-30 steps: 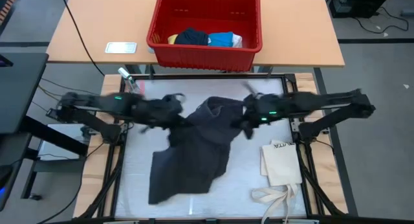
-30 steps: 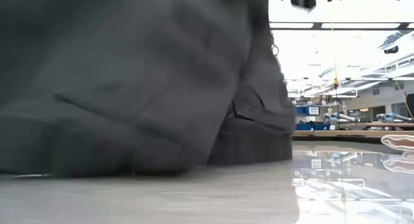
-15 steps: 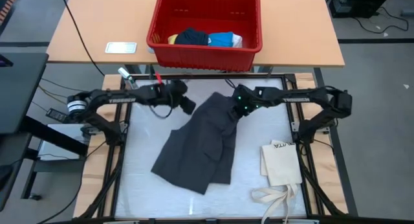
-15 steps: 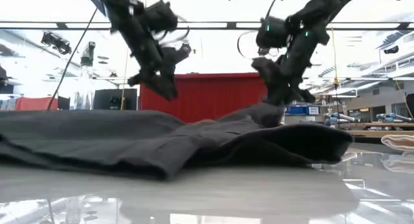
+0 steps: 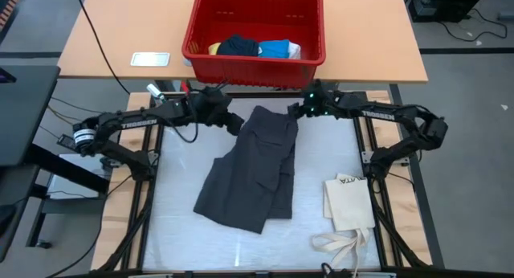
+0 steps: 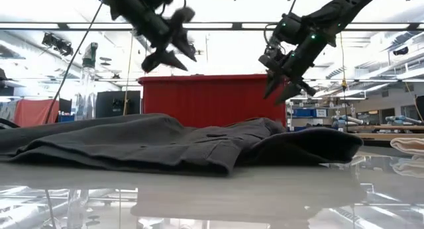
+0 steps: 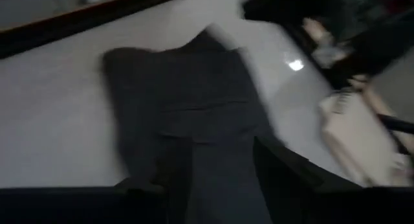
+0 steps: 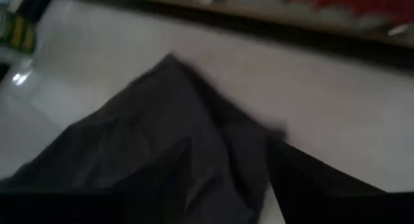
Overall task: Fold laundry
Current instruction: Fold the dark blue shorts
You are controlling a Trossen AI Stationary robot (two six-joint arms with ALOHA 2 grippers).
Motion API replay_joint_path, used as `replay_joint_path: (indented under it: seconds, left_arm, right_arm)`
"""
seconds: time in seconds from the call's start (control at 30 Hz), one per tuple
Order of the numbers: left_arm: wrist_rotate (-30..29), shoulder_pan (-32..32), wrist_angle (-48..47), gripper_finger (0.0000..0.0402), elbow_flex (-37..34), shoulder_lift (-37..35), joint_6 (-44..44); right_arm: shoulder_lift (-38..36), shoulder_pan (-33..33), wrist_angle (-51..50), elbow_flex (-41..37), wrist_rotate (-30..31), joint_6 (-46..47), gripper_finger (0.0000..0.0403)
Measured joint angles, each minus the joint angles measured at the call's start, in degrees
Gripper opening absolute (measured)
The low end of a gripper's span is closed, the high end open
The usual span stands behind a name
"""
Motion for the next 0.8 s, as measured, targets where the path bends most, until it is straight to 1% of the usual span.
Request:
replay_joint_path:
  seconds: [0.13,0.23,0.3,0.4,0.47,0.5,0.57,0.67,0.8]
  left_arm:
    - [0.1,-4.8,0.7,0.0166,0.1,-0.8,-3.9]
    - [0.1,-8.0,0.3,0.0166,0.1,-0.8,-4.1]
    - [0.2,-9.4,-0.4,0.0166,0.1,-0.4,-3.3]
    - [1.8,-9.7,-1.5,0.0162,0.0,-0.1,-1.2]
    - [3.3,-9.4,-1.0,0.0156,0.0,-0.2,0.5]
    - [3.7,-9.3,-1.0,0.0152,0.0,-0.2,1.8]
    - [5.0,-8.7,-1.1,0.0144,0.0,1.0,4.9]
    - [10.8,-7.1,-2.7,0.0132,0.0,4.5,7.6]
    - [17.7,-7.1,-2.8,0.0117,0.0,10.0,8.6]
  right_arm:
    - [-2.1,-1.9,-4.9,0.0,-2.4,-4.2,0.0211]
    - [-3.3,-1.2,-9.4,0.0,-5.2,-9.4,0.0207]
    - [-3.2,0.3,-11.2,0.0,-8.6,-13.6,0.0205]
    - [-2.2,4.1,-10.5,-0.7,-15.8,-19.8,0.0202]
    - [-1.0,6.7,-9.1,-1.7,-17.0,-22.0,0.0198]
    - [-0.1,7.9,-8.3,-2.1,-16.2,-22.6,0.0196]
    - [2.0,9.3,-7.0,-2.8,-12.4,-22.6,0.0192]
    - [5.6,9.3,-5.1,-3.3,-7.9,-19.4,0.0186]
    - [9.5,8.9,-5.0,-3.3,-4.1,-14.9,0.0175]
